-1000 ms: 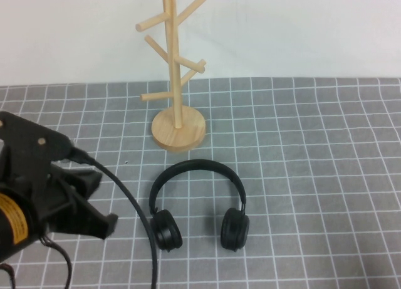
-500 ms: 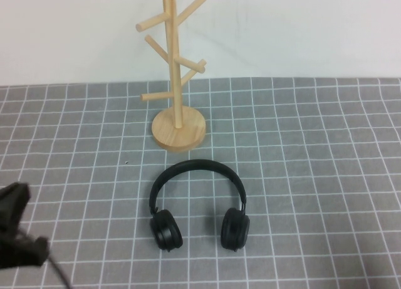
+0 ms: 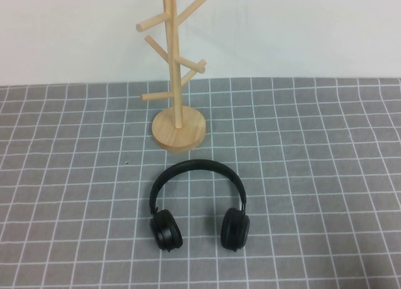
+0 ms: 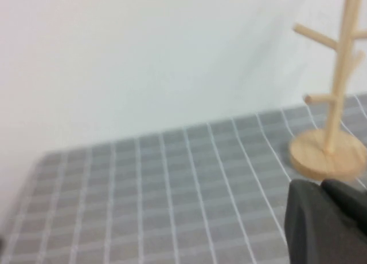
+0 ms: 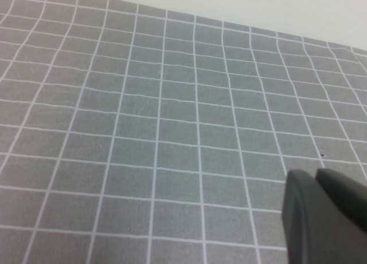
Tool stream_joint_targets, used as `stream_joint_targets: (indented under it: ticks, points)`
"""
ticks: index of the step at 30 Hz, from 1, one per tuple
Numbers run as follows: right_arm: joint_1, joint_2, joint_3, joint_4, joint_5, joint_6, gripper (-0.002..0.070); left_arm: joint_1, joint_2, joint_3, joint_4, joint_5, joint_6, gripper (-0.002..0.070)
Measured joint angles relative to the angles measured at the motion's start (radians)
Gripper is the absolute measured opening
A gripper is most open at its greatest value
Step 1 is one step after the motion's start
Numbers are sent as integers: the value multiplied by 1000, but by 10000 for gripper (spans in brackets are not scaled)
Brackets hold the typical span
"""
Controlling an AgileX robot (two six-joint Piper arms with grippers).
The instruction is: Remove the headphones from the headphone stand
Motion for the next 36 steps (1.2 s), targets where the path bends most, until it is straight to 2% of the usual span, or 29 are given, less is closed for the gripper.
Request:
stream_joint_targets:
  ticks: [4, 8, 11, 14, 25, 36]
  points:
    - [0, 0, 0, 0, 0, 0, -9, 127, -65, 52, -171, -134, 219, -3]
    - [0, 0, 0, 0, 0, 0, -9, 251, -91, 167, -386, -352, 386, -3]
    - [0, 0, 0, 0, 0, 0, -9, 293, -117, 250, -497, -461, 416, -3]
    - [0, 0, 0, 0, 0, 0, -9, 298, -163, 326, -531, -504, 392, -3]
    - [0, 0, 0, 0, 0, 0, -9, 300, -176, 345, -547, -103, 343, -3]
    - [0, 0, 0, 0, 0, 0, -9, 300, -178, 345, -545, -90, 343, -3]
